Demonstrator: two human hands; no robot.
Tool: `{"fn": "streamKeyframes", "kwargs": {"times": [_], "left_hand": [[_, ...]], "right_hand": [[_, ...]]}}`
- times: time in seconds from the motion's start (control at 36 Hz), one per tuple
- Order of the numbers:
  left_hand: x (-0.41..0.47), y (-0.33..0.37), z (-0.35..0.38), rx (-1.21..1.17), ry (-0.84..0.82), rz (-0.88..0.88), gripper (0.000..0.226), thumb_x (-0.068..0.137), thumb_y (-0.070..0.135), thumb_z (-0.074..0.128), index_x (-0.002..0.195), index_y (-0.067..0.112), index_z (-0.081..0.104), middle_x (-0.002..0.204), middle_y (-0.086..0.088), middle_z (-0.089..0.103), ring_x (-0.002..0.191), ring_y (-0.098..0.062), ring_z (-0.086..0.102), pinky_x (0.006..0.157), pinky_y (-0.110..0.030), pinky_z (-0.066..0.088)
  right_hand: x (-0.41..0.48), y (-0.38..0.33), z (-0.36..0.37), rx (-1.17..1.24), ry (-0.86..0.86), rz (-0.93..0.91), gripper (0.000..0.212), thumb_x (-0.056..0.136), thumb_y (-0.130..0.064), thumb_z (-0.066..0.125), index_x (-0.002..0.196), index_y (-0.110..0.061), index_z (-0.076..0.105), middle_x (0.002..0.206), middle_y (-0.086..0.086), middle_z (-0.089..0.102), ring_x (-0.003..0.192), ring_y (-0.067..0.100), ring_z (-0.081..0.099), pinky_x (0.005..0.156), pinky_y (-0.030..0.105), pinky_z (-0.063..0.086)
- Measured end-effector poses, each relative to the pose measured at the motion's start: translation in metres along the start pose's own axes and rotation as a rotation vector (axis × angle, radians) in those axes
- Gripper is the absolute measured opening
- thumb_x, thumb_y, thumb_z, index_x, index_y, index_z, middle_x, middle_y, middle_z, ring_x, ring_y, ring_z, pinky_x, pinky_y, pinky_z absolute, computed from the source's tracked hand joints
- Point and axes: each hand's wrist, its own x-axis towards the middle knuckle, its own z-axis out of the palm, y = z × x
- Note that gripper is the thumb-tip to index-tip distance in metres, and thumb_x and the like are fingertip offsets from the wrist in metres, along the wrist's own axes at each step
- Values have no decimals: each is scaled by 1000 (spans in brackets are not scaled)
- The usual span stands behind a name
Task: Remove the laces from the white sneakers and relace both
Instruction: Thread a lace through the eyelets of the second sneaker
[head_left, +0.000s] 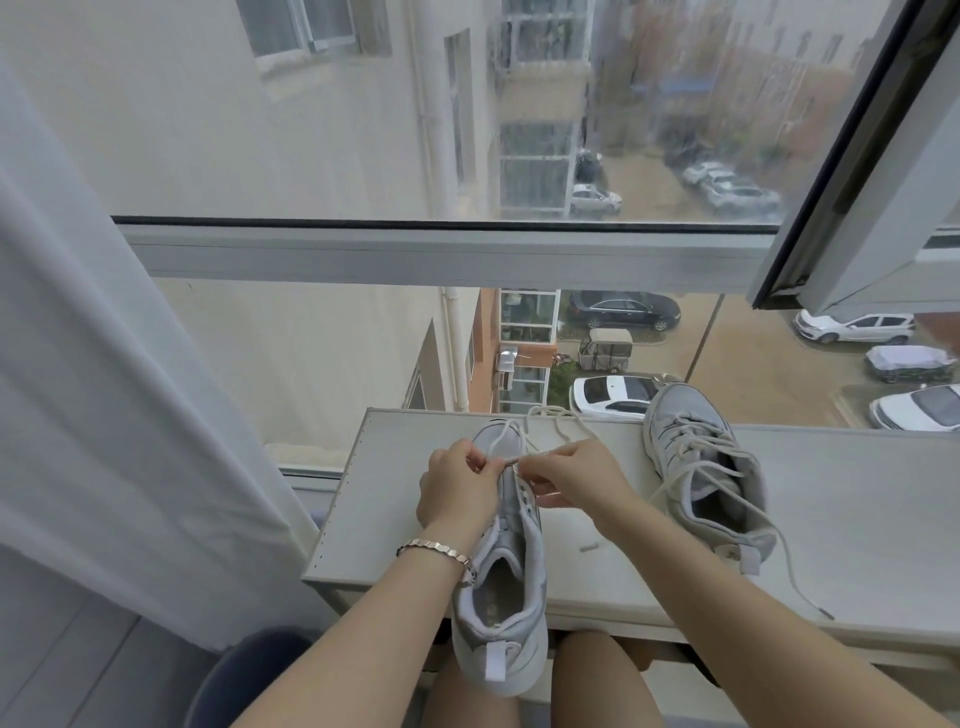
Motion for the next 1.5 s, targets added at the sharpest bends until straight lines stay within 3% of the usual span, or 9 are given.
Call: {"fn": "streamKeyframes", "kwargs": {"times": [0.11, 0.36, 0.75, 0.89, 1.03, 1.14, 1.25, 1.42, 1.5], "left_hand": [[1, 0, -1, 7, -1, -7, 20, 90, 33, 57, 74, 24, 49, 102, -4, 53, 94, -26, 54, 72, -30, 42], [0, 2, -1, 24, -5, -16, 20, 90, 35, 57, 75, 24, 49, 101, -3, 50, 96, -27, 53, 75, -33, 44], [1, 5, 0, 81, -23, -24, 25, 92, 36, 53, 73, 22, 44, 96, -2, 45, 95, -28, 50, 71, -32, 39], [2, 3, 1, 62, -44, -8, 21, 91, 36, 54, 78, 20, 49, 99, -3, 47, 97, -28, 50, 76, -33, 42], [2, 4, 3, 60, -17, -27, 27, 91, 36, 53, 70, 25, 44, 96, -1, 45, 95, -27, 50, 72, -31, 39], [1, 3, 2, 42, -19, -28, 24, 91, 37, 54, 72, 23, 47, 99, -2, 48, 95, -27, 51, 72, -31, 39], [0, 4, 2, 48, -14, -28, 20, 91, 34, 53, 76, 22, 49, 96, -2, 46, 94, -27, 52, 73, -31, 41], [2, 4, 2, 73, -11, -21, 22, 91, 36, 54, 75, 23, 47, 96, -2, 45, 94, -27, 51, 71, -31, 39], [3, 3, 4, 76, -3, -17, 21, 91, 37, 54, 76, 23, 48, 95, -1, 45, 93, -26, 51, 69, -30, 38]], "right_hand": [[0, -5, 3, -106, -56, 69, 39, 74, -33, 77, 56, -8, 53, 49, 3, 49, 45, 12, 49, 46, 18, 47], [4, -7, 5, -163, -83, 107, 29, 85, -20, 65, 61, -6, 56, 51, 5, 49, 45, 15, 41, 41, 18, 33], [-55, -8, -47, -1060, -140, -175, 33, 90, -33, 48, 58, -24, 45, 61, -10, 47, 67, 14, 49, 54, 23, 34], [-75, -8, -99, -1445, -91, -21, 17, 95, -32, 37, 81, -26, 45, 71, -12, 41, 78, 16, 45, 66, 25, 36], [-66, -18, -86, -1186, 161, -254, 40, 92, -43, 47, 58, -23, 41, 58, -8, 47, 57, 9, 45, 49, 22, 28], [-35, -16, -41, -832, -28, -262, 54, 93, -50, 42, 60, -9, 52, 57, 12, 52, 48, 15, 36, 50, 26, 29], [-11, -8, -3, -813, -136, -162, 55, 93, -54, 38, 52, -18, 33, 50, 0, 35, 45, 14, 33, 46, 26, 26], [-2, -7, 3, -714, -197, -68, 40, 99, -36, 29, 64, -22, 41, 78, 4, 51, 72, 21, 48, 70, 30, 40], [-2, -8, 0, -701, -189, -86, 46, 99, -35, 34, 58, -15, 42, 56, 2, 51, 50, 13, 47, 54, 24, 36]]}}
